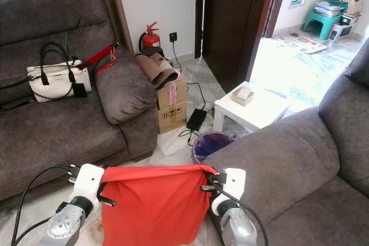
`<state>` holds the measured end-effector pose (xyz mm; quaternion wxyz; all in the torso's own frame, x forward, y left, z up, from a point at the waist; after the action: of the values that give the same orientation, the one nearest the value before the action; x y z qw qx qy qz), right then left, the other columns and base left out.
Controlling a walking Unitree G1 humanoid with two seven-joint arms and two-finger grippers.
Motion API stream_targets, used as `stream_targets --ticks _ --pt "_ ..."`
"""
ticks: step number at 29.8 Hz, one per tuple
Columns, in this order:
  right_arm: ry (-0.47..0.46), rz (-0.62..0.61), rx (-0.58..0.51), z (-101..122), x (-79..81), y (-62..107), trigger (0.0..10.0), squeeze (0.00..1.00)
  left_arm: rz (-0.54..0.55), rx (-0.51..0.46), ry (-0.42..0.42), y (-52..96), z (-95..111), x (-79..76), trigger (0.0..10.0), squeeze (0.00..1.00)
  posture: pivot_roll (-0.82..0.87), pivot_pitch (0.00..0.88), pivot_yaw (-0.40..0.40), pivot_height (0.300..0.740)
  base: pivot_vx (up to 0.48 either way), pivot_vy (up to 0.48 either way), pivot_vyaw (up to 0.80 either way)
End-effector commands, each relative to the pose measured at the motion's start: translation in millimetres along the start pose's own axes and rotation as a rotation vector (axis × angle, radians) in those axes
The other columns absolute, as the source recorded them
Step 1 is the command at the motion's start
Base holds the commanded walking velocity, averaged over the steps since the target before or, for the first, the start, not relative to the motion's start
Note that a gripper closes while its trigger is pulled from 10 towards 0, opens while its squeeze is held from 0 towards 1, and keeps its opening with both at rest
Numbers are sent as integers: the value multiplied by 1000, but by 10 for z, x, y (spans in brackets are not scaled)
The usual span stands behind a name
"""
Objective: Move the pillow to the sofa from floor
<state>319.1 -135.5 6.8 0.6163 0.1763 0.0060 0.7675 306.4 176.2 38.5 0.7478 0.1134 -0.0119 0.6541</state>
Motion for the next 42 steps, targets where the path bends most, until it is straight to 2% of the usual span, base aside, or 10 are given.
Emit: stream_targets --ticks 1,8,42 --pt "-6 -83 -68 134 -175 33 10000 0 102 -48 -16 33 103 287 10000 0 159 0 73 740 0 0 0" --pt "14 -70 -59 153 -175 14 10000 0 118 -46 -9 71 74 276 10000 0 170 0 49 740 0 0 0" --pt "42 -38 -49 187 -188 8 10000 0 127 -39 15 98 25 182 10000 0 174 0 6 740 -271 0 0"
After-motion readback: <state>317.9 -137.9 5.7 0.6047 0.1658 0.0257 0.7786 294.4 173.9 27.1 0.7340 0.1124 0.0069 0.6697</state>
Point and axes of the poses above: a point about 5 cm out from each wrist's last joint towards the gripper, its own y axis pointing back from the gripper into the wrist, its own z axis along the axis of the wrist's last joint, x = y × z, the point moved 4 cm from there along -y, pointing out of the wrist towards the gripper, and after that the axes turned 3 degrees about y, right-handed, at the moved point
